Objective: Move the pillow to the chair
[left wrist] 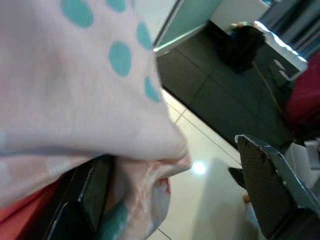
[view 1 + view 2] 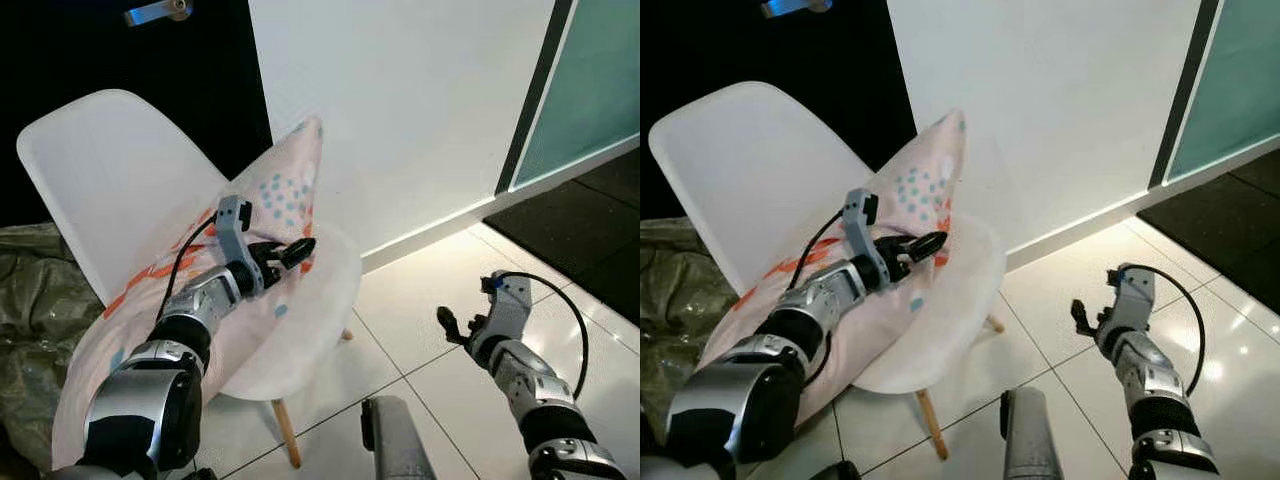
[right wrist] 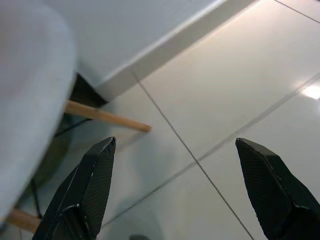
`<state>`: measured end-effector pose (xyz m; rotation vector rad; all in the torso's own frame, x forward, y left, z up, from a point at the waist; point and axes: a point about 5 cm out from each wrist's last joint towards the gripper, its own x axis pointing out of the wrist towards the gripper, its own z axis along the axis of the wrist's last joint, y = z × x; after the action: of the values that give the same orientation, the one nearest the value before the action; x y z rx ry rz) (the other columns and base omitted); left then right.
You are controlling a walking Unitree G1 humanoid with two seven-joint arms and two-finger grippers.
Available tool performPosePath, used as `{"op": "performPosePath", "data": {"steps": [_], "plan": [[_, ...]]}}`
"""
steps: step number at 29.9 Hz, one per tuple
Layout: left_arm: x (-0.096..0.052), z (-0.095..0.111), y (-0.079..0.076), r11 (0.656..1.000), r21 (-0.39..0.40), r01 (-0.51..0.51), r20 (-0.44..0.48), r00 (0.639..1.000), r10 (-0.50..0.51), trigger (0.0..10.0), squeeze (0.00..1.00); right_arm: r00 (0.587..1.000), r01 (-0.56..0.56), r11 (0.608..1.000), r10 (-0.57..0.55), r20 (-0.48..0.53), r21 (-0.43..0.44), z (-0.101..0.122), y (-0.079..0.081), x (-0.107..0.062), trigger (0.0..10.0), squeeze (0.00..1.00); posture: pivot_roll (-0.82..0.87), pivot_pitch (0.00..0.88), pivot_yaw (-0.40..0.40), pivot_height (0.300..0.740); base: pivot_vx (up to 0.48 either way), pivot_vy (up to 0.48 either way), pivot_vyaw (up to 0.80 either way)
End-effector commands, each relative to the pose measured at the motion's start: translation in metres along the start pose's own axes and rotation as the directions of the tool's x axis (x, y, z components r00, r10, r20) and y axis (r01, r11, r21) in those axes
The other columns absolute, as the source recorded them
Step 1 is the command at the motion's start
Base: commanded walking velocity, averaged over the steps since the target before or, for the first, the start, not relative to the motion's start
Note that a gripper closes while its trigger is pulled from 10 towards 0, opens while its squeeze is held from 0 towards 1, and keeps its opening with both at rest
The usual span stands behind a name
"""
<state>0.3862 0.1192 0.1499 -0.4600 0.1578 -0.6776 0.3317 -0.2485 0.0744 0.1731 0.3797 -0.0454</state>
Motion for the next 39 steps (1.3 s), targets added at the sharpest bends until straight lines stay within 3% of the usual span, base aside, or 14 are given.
{"op": "performPosePath", "data": {"steps": [1,5,6,7,8,14,15,18,19,32,33,36,38,39], "plan": [[-0.006,0.005,0.005,1.000,0.030,0.009,-0.006,1.000,-0.008,10.0,1.00,0.997,-0.054,0.999,0.054,0.049,-0.004,0.009,0.012,0.003,10.0,0.00,-0.28,0.080,0.075,0.506,0.000,0.000,0.00],[-0.006,0.007,0.002,0.998,0.055,0.040,-0.010,0.999,-0.040,10.0,1.00,0.990,-0.094,0.995,0.096,0.102,-0.024,0.021,0.020,0.004,10.0,0.00,-0.28,0.077,0.073,0.506,0.000,0.000,0.00],[-0.006,0.010,0.002,0.997,0.072,0.041,0.000,0.999,-0.041,10.0,0.52,0.985,-0.116,0.992,0.120,0.124,-0.040,0.028,0.023,0.004,10.0,0.00,-0.28,0.073,0.069,0.506,0.000,0.000,0.00],[-0.005,0.012,0.001,0.996,0.084,0.041,0.009,0.999,-0.042,10.0,0.52,0.981,-0.131,0.990,0.137,0.139,-0.052,0.033,0.025,0.004,10.0,0.00,-0.28,0.073,0.069,0.506,0.000,0.000,0.00],[-0.006,0.017,0.001,0.995,0.086,0.042,0.030,0.999,-0.045,10.0,0.00,0.977,-0.143,0.987,0.152,0.150,-0.070,0.038,0.027,0.004,10.0,0.00,-0.27,0.072,0.065,0.506,0.000,0.000,0.00],[-0.009,0.025,-0.001,0.997,0.054,0.060,0.096,0.993,-0.065,10.0,0.00,0.968,-0.171,0.982,0.183,0.174,-0.085,0.048,0.032,0.005,10.0,0.00,-0.27,0.068,0.059,0.506,0.000,0.000,0.00],[-0.009,0.025,-0.003,0.995,0.063,0.073,0.099,0.992,-0.079,10.0,1.00,0.964,-0.184,0.979,0.196,0.179,-0.084,0.049,0.033,0.005,10.0,0.00,-0.27,0.066,0.057,0.511,0.000,0.000,0.00],[-0.009,0.026,-0.005,0.994,0.069,0.081,0.100,0.991,-0.087,10.0,1.00,0.962,-0.192,0.978,0.205,0.183,-0.083,0.051,0.034,0.005,10.0,0.00,-0.27,0.066,0.057,0.516,0.000,0.000,0.00],[-0.008,0.034,-0.011,0.992,0.065,0.105,0.144,0.983,-0.113,10.0,0.00,0.955,-0.206,0.974,0.221,0.199,-0.093,0.054,0.037,0.004,10.0,0.00,-0.27,0.063,0.053,0.526,0.000,0.000,0.00],[-0.015,0.058,-0.032,0.969,0.007,0.246,0.295,0.926,-0.237,10.0,0.00,0.948,-0.213,0.970,0.234,0.217,-0.113,0.061,0.040,0.005,10.0,0.00,-0.27,0.057,0.047,0.556,0.000,0.000,0.00],[-0.021,0.065,-0.041,0.951,-0.014,0.308,0.342,0.895,-0.285,10.0,0.00,0.948,-0.207,0.970,0.231,0.221,-0.124,0.064,0.039,0.005,10.0,0.00,-0.27,0.055,0.043,0.566,0.000,0.000,0.00],[-0.022,0.062,-0.043,0.957,0.026,0.289,0.308,0.909,-0.283,10.0,0.00,0.948,-0.204,0.971,0.228,0.222,-0.128,0.065,0.039,0.005,10.0,0.00,-0.26,0.055,0.041,0.571,0.000,0.000,0.00],[-0.020,0.051,-0.042,0.971,0.089,0.221,0.211,0.949,-0.235,10.0,0.00,0.954,-0.184,0.973,0.211,0.211,-0.141,0.065,0.036,0.005,10.0,0.00,-0.27,0.054,0.041,0.581,0.000,0.000,0.00],[-0.019,0.043,-0.037,0.976,0.162,0.145,0.135,0.977,-0.168,10.0,0.00,0.959,-0.168,0.974,0.197,0.205,-0.150,0.064,0.035,0.006,10.0,0.00,-0.27,0.054,0.041,0.586,0.000,0.000,0.00]]}}
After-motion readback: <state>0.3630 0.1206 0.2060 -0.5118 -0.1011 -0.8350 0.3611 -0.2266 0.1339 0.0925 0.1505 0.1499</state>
